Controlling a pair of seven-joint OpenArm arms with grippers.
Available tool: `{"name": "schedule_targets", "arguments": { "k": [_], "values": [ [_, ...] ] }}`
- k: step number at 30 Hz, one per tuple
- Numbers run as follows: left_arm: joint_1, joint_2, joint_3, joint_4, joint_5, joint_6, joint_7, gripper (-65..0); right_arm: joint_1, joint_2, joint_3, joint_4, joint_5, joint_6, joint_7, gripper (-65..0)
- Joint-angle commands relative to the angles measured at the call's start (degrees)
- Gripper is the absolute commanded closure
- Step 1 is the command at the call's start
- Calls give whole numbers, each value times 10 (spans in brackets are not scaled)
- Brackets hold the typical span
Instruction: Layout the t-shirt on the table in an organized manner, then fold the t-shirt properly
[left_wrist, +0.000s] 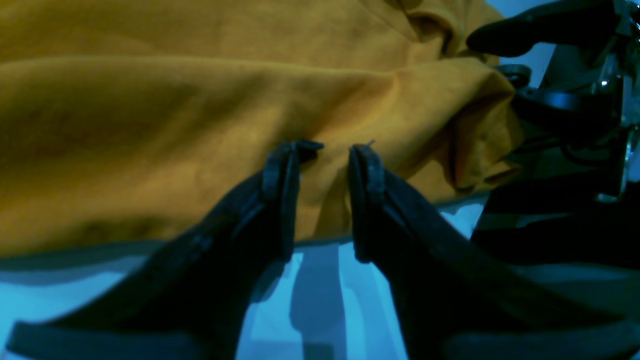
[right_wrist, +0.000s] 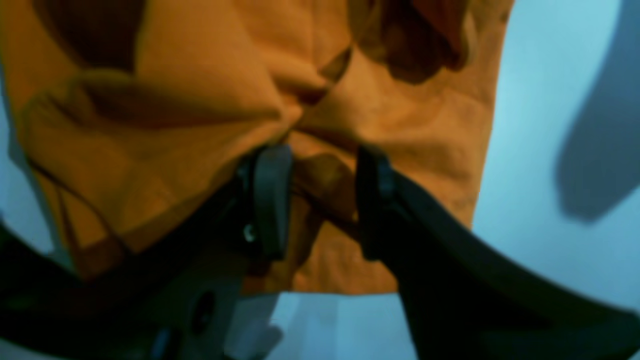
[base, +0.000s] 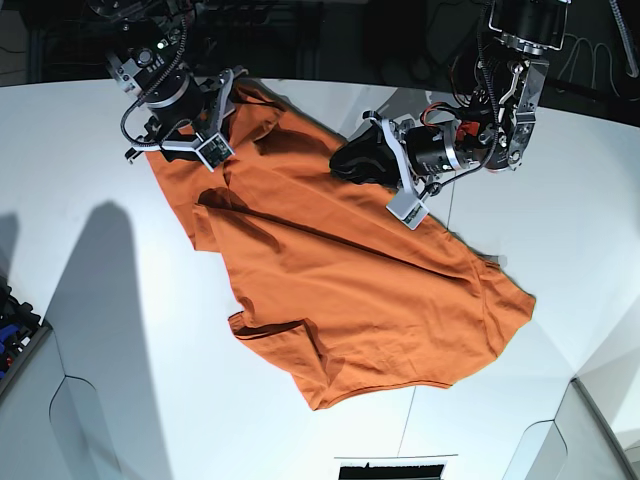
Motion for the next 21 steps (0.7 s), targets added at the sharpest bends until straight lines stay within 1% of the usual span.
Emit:
{"name": "schedule_targets", "arguments": {
  "k": [1, 2, 3, 4, 7, 9, 10, 12, 16, 19, 21],
  "values": [
    [-3, -8, -2, 2, 25, 10, 18, -211, 9, 3, 2, 7, -3, -13, 4, -225],
    [-3, -8, -2, 2, 25, 10, 18, -211, 10, 3, 2, 7, -3, -12, 4, -224],
    [-2, -8, -2, 2, 25, 10, 18, -211, 10, 3, 2, 7, -3, -12, 4, -209],
    [-2, -8, -2, 2, 25, 10, 18, -211, 10, 3, 2, 7, -3, -12, 4, -181],
    [-2, -8, -2, 2, 25, 10, 18, -211, 10, 3, 2, 7, -3, -12, 4, -55],
    [-2, -8, -2, 2, 25, 10, 18, -211, 10, 3, 2, 7, -4, -13, 4, -9],
    [-2, -8, -2, 2, 25, 10, 18, -211, 11, 3, 2, 7, -4, -13, 4, 0],
    [-2, -8, -2, 2, 25, 10, 18, -211, 12, 3, 2, 8, -9, -28, 4, 0],
    [-2, -8, -2, 2, 30, 10, 18, -211, 17, 3, 2, 8, -44, -43, 4, 0],
    [-2, -8, -2, 2, 38, 10, 18, -211, 28, 3, 2, 12, -49, -64, 2, 0],
    [-1, -8, -2, 2, 40, 10, 18, -211, 33, 3, 5, 23, -48, -70, 2, 0]
  ]
}}
